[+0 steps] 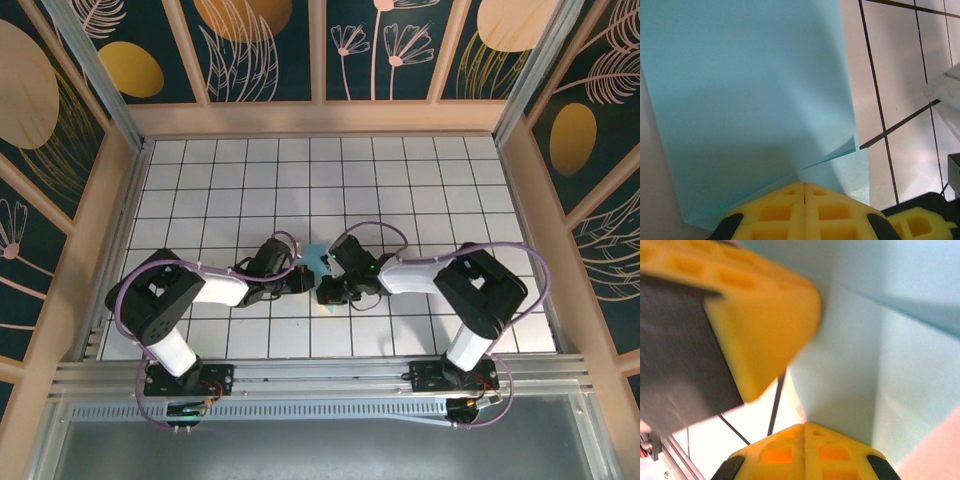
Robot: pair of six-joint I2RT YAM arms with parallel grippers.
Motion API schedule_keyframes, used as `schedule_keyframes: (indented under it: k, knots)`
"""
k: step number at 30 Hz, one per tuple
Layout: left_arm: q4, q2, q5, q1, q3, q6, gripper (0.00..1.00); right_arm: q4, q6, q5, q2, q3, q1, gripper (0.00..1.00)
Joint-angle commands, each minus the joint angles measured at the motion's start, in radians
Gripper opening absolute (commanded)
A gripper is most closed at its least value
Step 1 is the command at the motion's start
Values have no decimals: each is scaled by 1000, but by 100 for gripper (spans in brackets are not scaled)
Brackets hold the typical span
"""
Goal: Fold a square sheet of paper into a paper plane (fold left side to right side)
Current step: Third fold the triangle at the center of the table, then fourth fold the wing at the center of the table.
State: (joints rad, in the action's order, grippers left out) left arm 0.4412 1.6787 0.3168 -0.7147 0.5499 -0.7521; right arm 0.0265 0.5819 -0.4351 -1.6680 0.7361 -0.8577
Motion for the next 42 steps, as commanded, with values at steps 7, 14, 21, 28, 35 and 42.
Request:
schedule_keyframes:
  k: [7,14,21,28,35,42]
  knots:
    - [-87,30,-46,-2,7,10,0,207,-34,53,138,-56,-11,0]
    - [-71,-5,-12,-1,59,-74,0,189,-63,52,266,-50,61,1]
    - [-40,-30,-31,1,141,-177,20,12,-79,57,316,-112,174,29]
    - [-137,-125,-139,46,148,-161,28,-77,-182,74,284,-105,183,43]
    - [-172,-258,-192,120,19,-195,36,-126,-217,45,162,-61,150,47]
    - [-242,-300,-259,124,-11,-194,37,-152,-229,27,67,-17,138,40]
